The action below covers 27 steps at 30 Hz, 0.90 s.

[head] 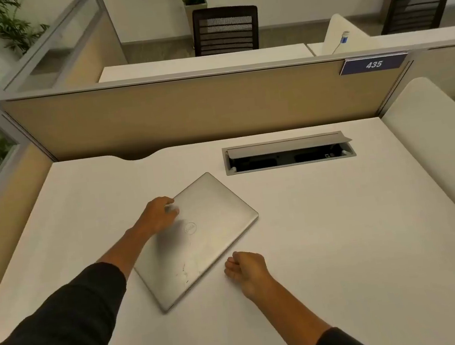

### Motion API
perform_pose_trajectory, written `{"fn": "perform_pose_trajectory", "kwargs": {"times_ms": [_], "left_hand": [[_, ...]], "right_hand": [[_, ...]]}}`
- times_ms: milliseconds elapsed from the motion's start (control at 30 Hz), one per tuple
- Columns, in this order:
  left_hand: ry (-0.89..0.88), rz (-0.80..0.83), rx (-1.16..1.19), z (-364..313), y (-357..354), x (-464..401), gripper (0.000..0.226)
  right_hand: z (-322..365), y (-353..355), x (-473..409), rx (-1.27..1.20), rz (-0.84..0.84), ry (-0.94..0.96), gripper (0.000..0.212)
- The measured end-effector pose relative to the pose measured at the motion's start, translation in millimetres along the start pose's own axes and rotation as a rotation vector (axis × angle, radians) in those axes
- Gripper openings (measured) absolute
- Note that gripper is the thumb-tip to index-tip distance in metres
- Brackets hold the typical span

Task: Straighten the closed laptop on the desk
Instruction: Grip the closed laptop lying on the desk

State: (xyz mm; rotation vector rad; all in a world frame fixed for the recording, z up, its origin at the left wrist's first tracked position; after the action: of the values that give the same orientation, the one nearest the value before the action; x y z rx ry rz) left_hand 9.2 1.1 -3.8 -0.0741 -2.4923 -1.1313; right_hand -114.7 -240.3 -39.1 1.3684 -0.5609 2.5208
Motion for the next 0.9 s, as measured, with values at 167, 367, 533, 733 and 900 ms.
{"fn": "perform_pose_trajectory", "kwargs": {"times_ms": [167, 367, 533, 733, 900], "left_hand": [[0.091, 0.029, -0.041, -6.2, 4.5, -18.6, 0.058], [0.144, 0.010, -0.056, 2.5, 3.0, -40.3, 0.051], [0.131, 0.000, -0.043, 12.8, -0.4, -54.2, 0.031], [0.141, -0.006, 0.029, 14.4, -1.6, -57.9, 0.033], [0.150, -0.025, 0.054, 16.3, -4.1, -55.7, 0.032]], "right_hand": [[-5.8, -11.2, -8.8, -0.006, -0.007, -0.057, 0.011], [-8.2, -21.3, -19.9, -0.024, -0.047, -0.080, 0.013], [-12.1, -26.9, -25.5, -0.049, -0.097, -0.084, 0.017], [-18.8, -35.0, -34.5, -0.136, -0.207, -0.086, 0.013], [-21.7, -44.7, -38.6, -0.096, -0.288, -0.081, 0.011]]}}
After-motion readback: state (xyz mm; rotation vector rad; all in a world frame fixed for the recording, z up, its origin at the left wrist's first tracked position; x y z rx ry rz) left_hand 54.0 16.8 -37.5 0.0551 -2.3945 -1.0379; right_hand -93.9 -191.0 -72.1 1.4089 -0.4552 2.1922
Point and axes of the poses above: each hand's wrist, its own x-axis away from the middle knuckle, its own y-axis out of the back of the hand, z = x × y, the point moved 1 cm from there along -x, towards the middle knuckle
